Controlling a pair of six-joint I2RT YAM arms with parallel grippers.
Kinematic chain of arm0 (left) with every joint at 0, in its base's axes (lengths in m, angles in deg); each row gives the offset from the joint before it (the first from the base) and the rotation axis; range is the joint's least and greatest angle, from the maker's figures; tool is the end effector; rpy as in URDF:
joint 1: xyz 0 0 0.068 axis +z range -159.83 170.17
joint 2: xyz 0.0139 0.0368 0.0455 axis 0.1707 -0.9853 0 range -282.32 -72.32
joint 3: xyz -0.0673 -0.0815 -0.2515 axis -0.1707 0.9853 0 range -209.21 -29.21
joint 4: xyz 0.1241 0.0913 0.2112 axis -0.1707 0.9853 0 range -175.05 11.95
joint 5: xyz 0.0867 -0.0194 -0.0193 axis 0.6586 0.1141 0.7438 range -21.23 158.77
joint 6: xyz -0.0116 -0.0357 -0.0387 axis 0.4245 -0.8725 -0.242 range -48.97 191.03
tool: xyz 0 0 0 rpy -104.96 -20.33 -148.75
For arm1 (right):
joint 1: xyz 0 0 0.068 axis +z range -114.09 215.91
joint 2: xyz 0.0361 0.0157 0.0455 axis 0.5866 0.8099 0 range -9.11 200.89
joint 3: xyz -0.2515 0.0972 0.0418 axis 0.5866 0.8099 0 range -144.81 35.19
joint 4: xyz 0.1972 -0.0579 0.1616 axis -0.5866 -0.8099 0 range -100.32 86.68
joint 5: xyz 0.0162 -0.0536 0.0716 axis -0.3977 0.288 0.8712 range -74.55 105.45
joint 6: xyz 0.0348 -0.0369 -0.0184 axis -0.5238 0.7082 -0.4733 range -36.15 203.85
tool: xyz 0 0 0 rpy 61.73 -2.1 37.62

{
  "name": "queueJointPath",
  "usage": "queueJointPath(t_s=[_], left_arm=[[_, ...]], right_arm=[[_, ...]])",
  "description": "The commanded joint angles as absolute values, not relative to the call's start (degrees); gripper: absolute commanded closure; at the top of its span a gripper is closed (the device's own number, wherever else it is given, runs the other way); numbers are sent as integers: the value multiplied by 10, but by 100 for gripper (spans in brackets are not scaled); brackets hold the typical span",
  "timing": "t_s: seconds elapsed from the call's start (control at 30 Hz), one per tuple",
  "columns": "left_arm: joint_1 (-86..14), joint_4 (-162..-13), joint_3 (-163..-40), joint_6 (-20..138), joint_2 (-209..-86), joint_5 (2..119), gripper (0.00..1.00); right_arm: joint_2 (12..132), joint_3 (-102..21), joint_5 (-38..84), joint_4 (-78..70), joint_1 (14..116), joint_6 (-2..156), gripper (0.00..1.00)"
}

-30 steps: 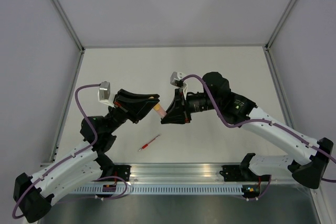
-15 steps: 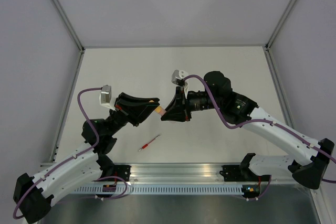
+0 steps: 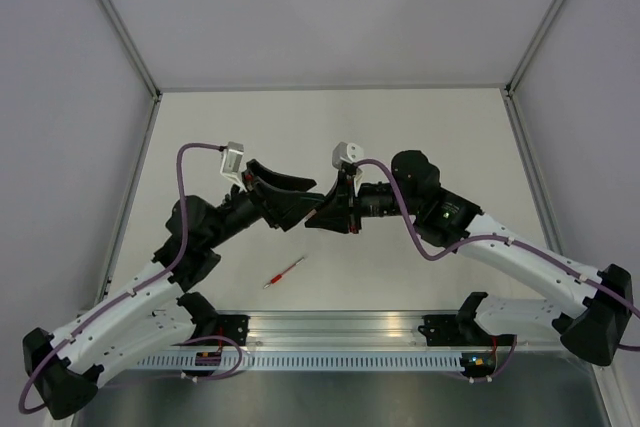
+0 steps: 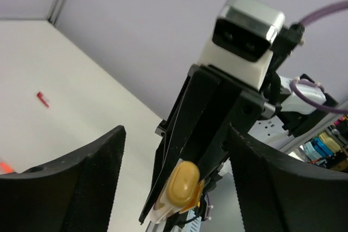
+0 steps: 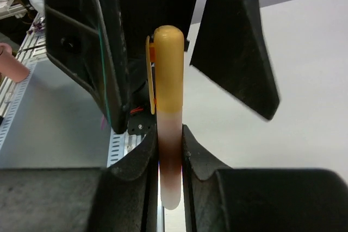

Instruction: Insert the pens into the pen caps

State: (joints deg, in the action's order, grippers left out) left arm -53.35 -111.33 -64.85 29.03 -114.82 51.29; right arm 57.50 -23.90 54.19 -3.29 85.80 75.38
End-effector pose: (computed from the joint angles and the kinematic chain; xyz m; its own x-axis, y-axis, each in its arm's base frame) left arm 0.1213 -0.1301 0.3581 -0.3978 -0.5024 -0.7677 0.8021 0.2158 -0.5569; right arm 0.1549 0.2184 0.3700 -0.2297 -0.0944 -0.9687 -0.9731 0.0424 0.2266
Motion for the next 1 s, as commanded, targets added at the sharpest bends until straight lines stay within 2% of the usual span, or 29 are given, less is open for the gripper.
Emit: queueJointPath(t_s=[0.0,0.07,0.1,0.13,0.3,0.47,0.63,0.7,0.97], left_arm=[[-536,-947,-719,339,-1142,570,18],[-535,-919,-752,354,-1130,593,10],[-536,-894,-760,363,-1124,601,2],[-535,-874,-770,370,-1120,615,0],[-535,-785,-783,397,-1106,740,0],[-535,-780,-699,392,-1112,854,0],[-535,-801,-624,376,-1103,917,0],[-535,-800,-623,389,-1100,922,0],[-535,-786,-596,398,-1035,974,0]], right_arm=[[538,-174,504,46,860,766,100],[520,-145,489,49,860,749,100],[514,-117,481,48,860,736,100],[508,-101,459,47,861,730,100],[512,-40,345,56,859,637,100],[607,-56,195,39,860,513,100],[693,-95,113,4,861,455,100],[729,-117,52,-29,861,433,97],[833,-154,-12,-51,860,354,87]])
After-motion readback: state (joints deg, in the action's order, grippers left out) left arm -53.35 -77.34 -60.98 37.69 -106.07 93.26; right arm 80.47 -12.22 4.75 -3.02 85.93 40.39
